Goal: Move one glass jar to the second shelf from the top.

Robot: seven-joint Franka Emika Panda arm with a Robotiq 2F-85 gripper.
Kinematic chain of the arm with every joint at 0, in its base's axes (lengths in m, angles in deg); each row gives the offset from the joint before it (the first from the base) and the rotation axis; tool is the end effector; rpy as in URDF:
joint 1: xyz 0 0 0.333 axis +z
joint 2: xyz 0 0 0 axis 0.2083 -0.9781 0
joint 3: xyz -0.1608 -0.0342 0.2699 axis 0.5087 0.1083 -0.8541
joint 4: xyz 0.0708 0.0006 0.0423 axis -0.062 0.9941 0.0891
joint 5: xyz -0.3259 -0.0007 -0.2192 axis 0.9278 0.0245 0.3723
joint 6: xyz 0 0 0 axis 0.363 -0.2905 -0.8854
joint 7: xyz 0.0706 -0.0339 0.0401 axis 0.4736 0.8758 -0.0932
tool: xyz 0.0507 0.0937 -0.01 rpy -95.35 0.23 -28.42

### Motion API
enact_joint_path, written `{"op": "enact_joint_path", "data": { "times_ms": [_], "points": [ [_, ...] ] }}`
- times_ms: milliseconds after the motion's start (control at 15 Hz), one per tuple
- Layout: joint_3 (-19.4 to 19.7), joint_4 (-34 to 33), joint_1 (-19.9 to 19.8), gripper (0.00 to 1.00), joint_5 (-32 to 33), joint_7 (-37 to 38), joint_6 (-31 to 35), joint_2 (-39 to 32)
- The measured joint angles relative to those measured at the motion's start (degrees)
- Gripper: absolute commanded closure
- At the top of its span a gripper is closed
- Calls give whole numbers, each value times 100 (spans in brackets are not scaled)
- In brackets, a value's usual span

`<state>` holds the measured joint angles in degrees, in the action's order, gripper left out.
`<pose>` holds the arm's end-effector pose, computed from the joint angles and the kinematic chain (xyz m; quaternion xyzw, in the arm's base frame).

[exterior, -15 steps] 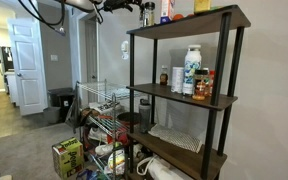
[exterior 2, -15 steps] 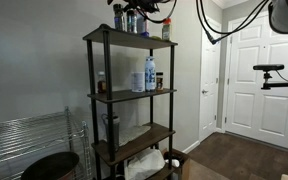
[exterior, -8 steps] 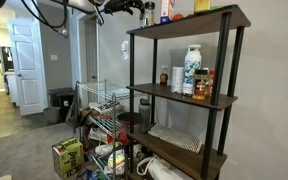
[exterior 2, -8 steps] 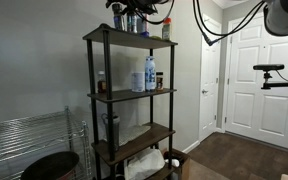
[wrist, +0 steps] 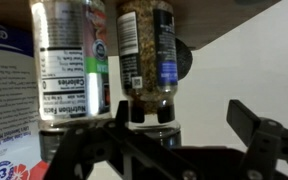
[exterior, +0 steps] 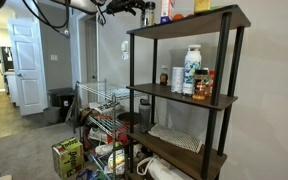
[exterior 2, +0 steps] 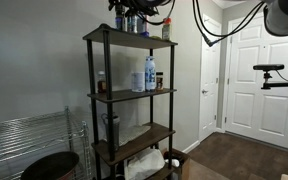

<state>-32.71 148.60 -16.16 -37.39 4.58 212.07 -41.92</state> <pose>0.5999 0.1695 0.8380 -0.8038 0.0185 -0.5926 0.0486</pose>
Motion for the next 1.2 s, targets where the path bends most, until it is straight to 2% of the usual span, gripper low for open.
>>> {"op": "enact_joint_path", "data": {
  "times_ms": [667,1200],
  "points": [
    [89,-107,168,0,132,120,-115,-77],
    [172,-537,418,0,267,326,-200,-381]
  ]
}}
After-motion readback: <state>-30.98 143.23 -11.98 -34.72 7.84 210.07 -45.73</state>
